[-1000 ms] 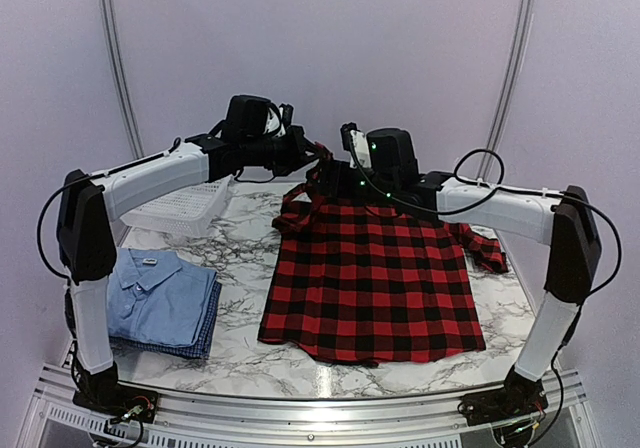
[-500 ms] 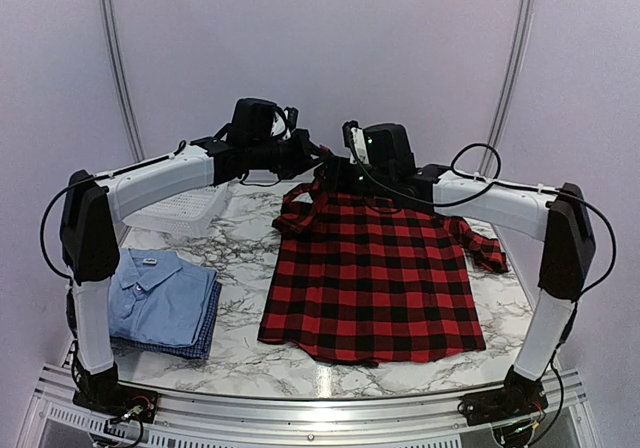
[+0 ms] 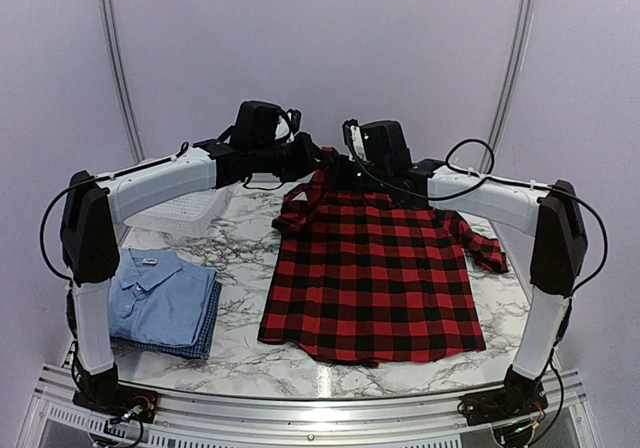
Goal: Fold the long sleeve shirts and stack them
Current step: Pass from the left arm to the right, then pick up the shirt from the center of the board.
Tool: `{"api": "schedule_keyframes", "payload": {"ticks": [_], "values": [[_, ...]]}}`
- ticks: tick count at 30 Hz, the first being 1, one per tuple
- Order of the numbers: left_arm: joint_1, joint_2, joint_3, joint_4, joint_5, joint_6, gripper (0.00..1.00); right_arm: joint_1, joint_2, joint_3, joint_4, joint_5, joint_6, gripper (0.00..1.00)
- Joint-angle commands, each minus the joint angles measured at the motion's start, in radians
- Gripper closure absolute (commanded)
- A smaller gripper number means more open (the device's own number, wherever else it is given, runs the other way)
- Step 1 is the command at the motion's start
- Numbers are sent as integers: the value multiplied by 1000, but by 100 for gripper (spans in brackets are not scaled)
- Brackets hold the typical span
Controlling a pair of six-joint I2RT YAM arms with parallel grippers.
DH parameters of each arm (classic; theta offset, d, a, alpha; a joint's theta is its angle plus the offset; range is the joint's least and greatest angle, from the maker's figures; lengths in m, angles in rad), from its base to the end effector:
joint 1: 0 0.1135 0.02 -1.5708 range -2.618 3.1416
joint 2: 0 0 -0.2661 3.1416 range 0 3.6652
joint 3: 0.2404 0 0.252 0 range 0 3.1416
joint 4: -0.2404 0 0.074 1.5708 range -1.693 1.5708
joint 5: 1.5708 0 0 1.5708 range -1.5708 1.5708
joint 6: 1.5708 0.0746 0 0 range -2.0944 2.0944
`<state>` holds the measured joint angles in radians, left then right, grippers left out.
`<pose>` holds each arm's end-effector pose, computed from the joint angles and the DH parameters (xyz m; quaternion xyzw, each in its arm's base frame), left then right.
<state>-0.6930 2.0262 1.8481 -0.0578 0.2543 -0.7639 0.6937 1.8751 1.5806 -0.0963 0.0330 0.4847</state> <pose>0.3963 -0.3535 0.3340 0.0508 0.7814 -0.4831 0.3919 0.3773 0.3106 0.2972 -0.0775 0.8273 0.2977 0.4701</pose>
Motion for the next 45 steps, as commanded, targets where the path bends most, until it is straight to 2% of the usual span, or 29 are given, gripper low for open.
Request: {"api": "schedule_keyframes", "payload": {"ticks": [1, 5, 8, 11, 17, 24, 31, 40, 45], "values": [[-3, -82, -62, -71, -61, 46, 80, -12, -4, 59, -48, 78, -67, 100], [-3, -188, -199, -114, -106, 63, 55, -27, -2, 85, -76, 71, -124, 100], [-3, -295, -351, -138, -121, 53, 51, -39, 7, 117, -101, 60, -166, 100], [-9, -414, -522, -160, -134, 29, 51, -51, 15, 146, -121, 54, -209, 100], [-90, -557, -806, -249, -181, -27, 59, -67, 26, 177, -130, 36, -261, 100], [-227, -649, -1005, -311, -248, -162, 65, -72, 23, 191, -143, 12, -287, 100], [-354, -611, -1077, -301, -248, -294, 67, -71, 26, 219, -143, 3, -299, 100], [-364, -514, -1080, -263, -282, -353, 71, -72, 34, 247, -151, -17, -298, 100], [-364, -495, -1109, -180, -291, -383, 71, -72, 31, 256, -153, -23, -300, 100]]}}
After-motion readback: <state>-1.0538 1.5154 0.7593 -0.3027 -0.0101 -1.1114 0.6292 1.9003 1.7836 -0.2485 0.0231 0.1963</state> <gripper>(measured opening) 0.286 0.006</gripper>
